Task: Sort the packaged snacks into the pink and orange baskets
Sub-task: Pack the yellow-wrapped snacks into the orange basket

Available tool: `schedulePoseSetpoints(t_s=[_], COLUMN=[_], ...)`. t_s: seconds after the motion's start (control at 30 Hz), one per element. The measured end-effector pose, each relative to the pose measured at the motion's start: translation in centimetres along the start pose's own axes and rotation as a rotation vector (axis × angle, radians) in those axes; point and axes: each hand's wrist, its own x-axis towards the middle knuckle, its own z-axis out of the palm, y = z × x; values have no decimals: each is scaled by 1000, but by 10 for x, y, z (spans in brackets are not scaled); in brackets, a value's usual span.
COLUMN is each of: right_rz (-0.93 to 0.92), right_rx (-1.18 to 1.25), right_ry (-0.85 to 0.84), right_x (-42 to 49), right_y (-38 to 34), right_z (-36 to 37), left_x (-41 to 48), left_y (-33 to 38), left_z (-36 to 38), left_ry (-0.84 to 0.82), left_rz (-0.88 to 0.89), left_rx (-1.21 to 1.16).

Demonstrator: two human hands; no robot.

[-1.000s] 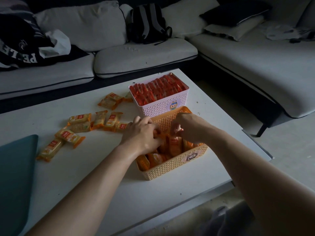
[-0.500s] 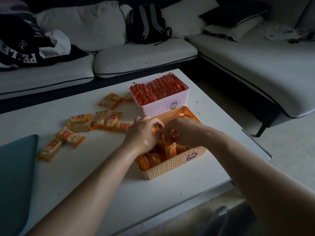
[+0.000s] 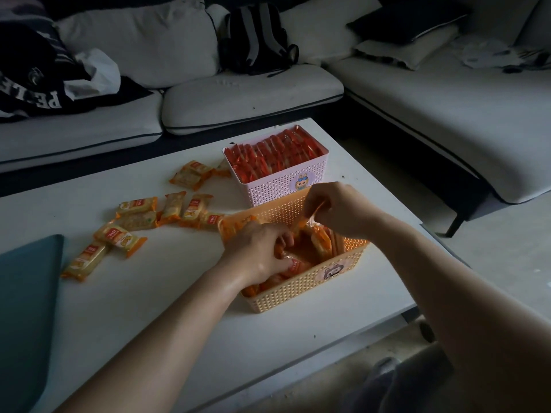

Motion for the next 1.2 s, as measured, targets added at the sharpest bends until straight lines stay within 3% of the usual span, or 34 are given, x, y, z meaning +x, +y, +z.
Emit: schedulePoseSetpoints(t_s=[0.17, 0.33, 0.47, 0.67, 0.93, 1.2], right_rz=[-9, -11, 72, 132, 63, 85], right_rx=[-247, -319, -179, 37, -154, -125], right_ry=[-327, -340, -259, -160, -231, -308], right_x=[-7, -7, -3, -4, -2, 1], right_y=[4, 6, 19, 23, 6, -4], right_z=[9, 7, -3, -18, 8, 26], left_x=[0, 5, 6, 13, 15, 15], left_y=[4, 0, -4, -7, 2, 14], left_z=[-11, -19, -19, -17, -17, -18], left_ry=[-74, -189, -283, -244, -236, -95], left_rz=[0, -16, 25, 33, -16, -13], left_rx=[-20, -57, -46, -126, -66, -200])
